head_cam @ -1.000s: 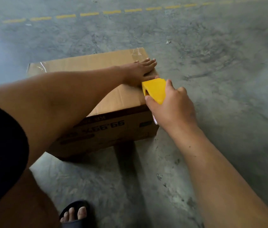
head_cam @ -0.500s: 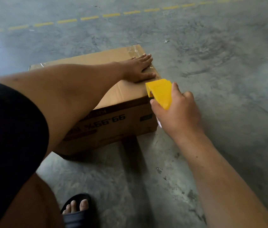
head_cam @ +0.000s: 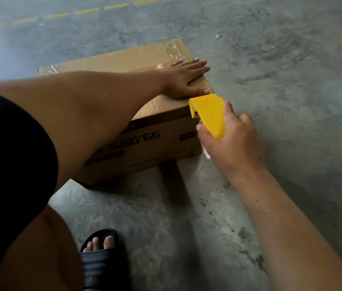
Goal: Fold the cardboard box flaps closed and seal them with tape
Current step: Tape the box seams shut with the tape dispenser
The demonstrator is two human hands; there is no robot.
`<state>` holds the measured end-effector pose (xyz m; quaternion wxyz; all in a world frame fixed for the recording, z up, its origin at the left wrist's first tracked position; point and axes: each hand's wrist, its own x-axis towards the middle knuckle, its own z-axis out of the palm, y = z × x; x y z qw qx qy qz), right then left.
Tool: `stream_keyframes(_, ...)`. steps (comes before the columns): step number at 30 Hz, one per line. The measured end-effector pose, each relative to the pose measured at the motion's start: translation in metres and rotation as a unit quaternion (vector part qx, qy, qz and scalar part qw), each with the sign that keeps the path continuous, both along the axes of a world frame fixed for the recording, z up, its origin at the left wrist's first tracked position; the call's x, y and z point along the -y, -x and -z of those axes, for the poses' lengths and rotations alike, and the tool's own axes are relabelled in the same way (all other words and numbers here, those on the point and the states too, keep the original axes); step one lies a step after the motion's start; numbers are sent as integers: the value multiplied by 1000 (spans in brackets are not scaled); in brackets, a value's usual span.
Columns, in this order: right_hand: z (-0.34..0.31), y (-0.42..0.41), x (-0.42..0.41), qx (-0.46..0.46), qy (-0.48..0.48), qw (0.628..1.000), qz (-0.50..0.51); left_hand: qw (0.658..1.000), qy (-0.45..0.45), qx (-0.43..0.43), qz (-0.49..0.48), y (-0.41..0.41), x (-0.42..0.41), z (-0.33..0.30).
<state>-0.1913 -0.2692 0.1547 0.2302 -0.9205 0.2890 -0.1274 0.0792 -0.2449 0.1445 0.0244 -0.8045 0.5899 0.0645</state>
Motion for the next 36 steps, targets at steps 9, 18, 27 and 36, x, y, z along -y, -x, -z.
stream_keyframes(9, 19, 14, -5, 23, 16, 1000, 14, 1000, -8, 5, -13, 10, -3, -7)
stream_keyframes(18, 25, 8, -4, 17, -8, 999, 28, 1000, -17, 10, 17, 28, 0, 1)
stream_keyframes(27, 49, 12, 1, -22, -40, 996, 71, 1000, -19, 14, -9, 34, 4, 1)
stream_keyframes(36, 11, 11, 17, 38, 21, 997, 60, 997, 27, -53, -49, 38, 2, -4)
